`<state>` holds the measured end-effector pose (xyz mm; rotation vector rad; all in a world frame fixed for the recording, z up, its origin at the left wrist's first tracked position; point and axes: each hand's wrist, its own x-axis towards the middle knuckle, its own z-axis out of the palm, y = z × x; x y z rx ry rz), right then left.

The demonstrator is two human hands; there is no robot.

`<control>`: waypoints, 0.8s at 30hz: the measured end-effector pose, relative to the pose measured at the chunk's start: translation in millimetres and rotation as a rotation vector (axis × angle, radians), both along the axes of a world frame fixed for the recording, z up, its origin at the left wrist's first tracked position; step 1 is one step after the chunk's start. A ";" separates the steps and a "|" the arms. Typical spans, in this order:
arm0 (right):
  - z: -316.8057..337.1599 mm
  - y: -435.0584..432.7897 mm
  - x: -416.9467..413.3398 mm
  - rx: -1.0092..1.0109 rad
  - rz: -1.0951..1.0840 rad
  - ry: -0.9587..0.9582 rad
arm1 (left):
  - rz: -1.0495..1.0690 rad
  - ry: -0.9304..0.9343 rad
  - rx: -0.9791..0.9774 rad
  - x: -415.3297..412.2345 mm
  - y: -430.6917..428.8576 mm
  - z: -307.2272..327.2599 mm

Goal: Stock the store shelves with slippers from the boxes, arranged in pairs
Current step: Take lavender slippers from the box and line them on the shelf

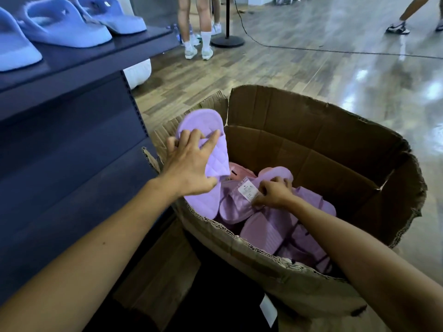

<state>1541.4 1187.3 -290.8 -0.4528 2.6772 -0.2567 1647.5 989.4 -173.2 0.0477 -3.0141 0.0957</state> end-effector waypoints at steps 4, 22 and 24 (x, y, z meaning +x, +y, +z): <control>4.2 -15.0 9.7 -0.127 0.029 -0.115 | 0.018 -0.102 0.059 6.5 -1.7 -16.7; 143.2 -81.5 39.9 -0.693 -0.041 0.512 | 0.242 0.328 0.243 34.4 -44.5 47.3; 152.6 -92.6 41.1 -0.678 0.027 0.563 | 0.272 0.355 0.297 42.7 -60.2 56.6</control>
